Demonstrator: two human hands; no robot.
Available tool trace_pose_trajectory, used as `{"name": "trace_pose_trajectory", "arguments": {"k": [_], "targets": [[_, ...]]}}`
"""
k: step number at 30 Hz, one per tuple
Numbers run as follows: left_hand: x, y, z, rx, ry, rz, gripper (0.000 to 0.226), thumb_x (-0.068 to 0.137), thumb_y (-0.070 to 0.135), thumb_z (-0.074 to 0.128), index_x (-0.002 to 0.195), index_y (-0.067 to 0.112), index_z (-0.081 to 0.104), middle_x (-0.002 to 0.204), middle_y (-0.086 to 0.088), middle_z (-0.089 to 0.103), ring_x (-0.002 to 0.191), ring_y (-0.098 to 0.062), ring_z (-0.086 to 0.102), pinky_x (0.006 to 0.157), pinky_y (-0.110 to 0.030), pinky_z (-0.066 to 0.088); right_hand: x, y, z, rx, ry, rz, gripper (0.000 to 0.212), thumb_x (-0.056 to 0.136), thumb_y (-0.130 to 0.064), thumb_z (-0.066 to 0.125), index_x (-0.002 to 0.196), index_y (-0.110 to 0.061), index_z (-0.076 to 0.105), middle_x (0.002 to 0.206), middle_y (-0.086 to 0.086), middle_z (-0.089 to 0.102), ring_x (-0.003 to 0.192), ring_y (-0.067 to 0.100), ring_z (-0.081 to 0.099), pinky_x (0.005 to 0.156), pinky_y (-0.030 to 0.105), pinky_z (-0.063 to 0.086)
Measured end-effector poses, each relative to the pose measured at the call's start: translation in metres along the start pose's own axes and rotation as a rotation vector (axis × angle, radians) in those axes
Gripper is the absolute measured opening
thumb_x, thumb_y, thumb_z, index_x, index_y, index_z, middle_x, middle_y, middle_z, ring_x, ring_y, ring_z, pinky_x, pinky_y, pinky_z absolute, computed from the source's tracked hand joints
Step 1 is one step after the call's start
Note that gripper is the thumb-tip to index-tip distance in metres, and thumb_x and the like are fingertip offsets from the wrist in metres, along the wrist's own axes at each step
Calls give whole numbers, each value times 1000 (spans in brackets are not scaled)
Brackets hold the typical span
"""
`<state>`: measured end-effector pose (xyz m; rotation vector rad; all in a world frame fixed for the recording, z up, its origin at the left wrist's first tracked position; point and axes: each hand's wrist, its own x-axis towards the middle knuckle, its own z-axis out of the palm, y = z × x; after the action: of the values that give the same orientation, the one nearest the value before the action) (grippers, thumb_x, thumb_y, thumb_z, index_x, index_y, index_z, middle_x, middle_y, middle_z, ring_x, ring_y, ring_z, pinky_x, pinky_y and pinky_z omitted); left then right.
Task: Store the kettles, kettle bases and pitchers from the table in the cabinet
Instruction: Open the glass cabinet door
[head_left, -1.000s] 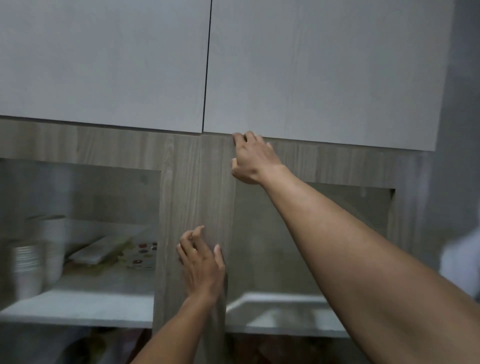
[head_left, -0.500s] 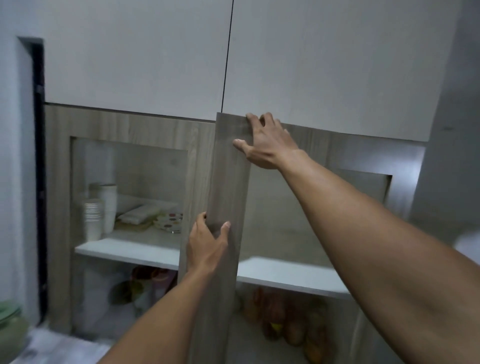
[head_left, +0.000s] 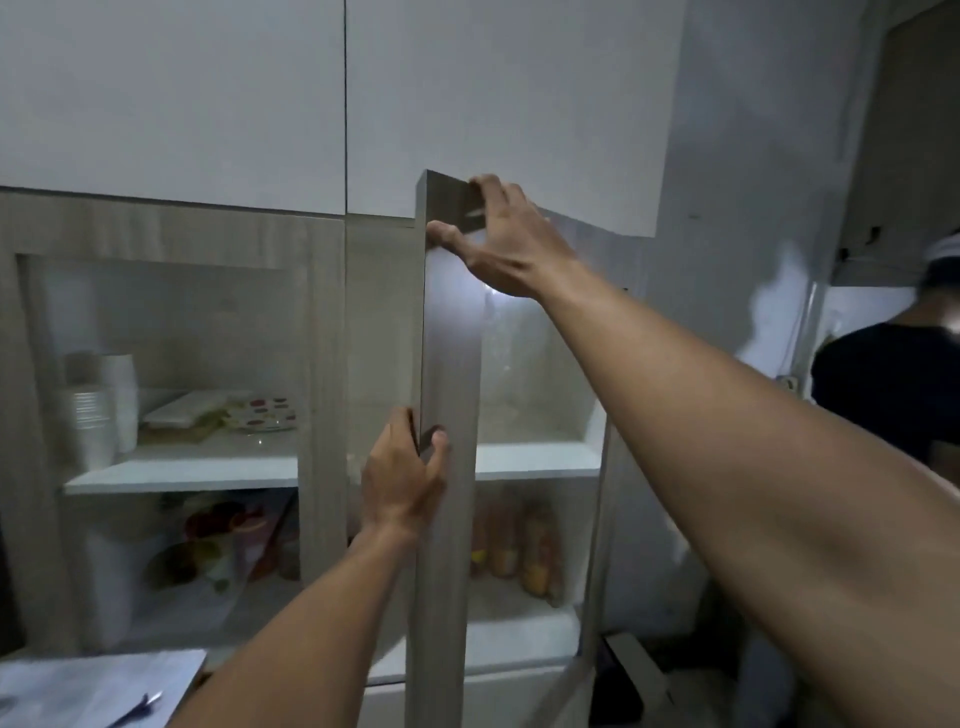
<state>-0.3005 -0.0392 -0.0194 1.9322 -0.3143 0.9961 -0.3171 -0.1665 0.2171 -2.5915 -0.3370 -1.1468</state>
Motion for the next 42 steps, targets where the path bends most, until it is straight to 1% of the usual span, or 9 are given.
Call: {"name": "trace_pose_trajectory", "arguments": {"k": [4, 8, 13, 18, 21, 24, 28, 36, 42], "targets": [[-29, 31, -7, -19, -125, 78, 21, 90, 18, 61, 87, 16, 39, 71, -6, 47, 66, -37, 53, 59, -35, 33, -38, 2, -49, -85, -5, 21, 83, 90, -72, 46, 155, -25, 25, 150, 12, 43, 138, 32, 42, 111, 52, 37], [-60, 69, -4, -135, -239, 186, 21, 91, 19, 58, 88, 20, 37, 73, -5, 49, 64, -27, 46, 60, -33, 32, -74, 5, -100, -193, 16, -7, 82, 92, -71, 42, 158, -29, 18, 156, 12, 38, 140, 32, 42, 109, 50, 36], [-87, 118, 17, -240, -400, 346, 18, 93, 33, 54, 100, 17, 48, 89, -4, 57, 73, -22, 55, 64, -34, 44, -103, 15, -149, -416, 6, 0, 72, 94, -58, 47, 155, -27, 24, 145, 13, 47, 131, 33, 47, 108, 51, 39], [-117, 182, 40, -273, -504, 375, 37, 91, 42, 60, 111, 20, 37, 102, -3, 55, 80, -23, 58, 68, -32, 42, -143, 45, -201, -681, -28, 74, 59, 98, -47, 44, 150, -19, 38, 148, 14, 43, 140, 33, 36, 115, 58, 27], [-137, 216, 59, -284, -524, 388, 61, 90, 42, 63, 135, 18, 29, 111, -14, 58, 89, -30, 61, 80, -41, 52, -171, 69, -227, -760, -31, 131, 60, 100, -45, 41, 154, -19, 32, 164, 14, 20, 152, 34, 15, 120, 61, 13], [-153, 246, 87, -310, -537, 396, 82, 89, 39, 65, 149, 15, 14, 138, -19, 50, 115, -37, 57, 95, -46, 46, -194, 93, -249, -821, -59, 171, 61, 102, -41, 41, 157, -20, 26, 168, 11, 9, 154, 33, 7, 121, 60, 10], [-171, 283, 132, -333, -562, 394, 92, 89, 41, 66, 153, 20, 4, 160, -16, 25, 143, -34, 34, 114, -44, 33, -212, 130, -277, -876, -96, 238, 64, 101, -41, 45, 159, -23, 23, 169, 8, 3, 154, 33, 7, 121, 61, 12], [-192, 336, 198, -258, -517, 380, 99, 84, 45, 71, 153, 16, 6, 160, -17, 19, 149, -32, 19, 119, -39, 21, -231, 190, -308, -795, -88, 326, 70, 97, -29, 52, 159, -20, 22, 169, 8, 5, 151, 35, 18, 119, 58, 26], [-201, 359, 227, -188, -508, 344, 100, 83, 49, 69, 153, 17, 5, 159, -18, 19, 146, -36, 24, 115, -44, 27, -239, 227, -322, -750, -62, 305, 69, 93, -20, 53, 158, -19, 28, 169, 7, 6, 147, 37, 26, 115, 49, 33]]}}
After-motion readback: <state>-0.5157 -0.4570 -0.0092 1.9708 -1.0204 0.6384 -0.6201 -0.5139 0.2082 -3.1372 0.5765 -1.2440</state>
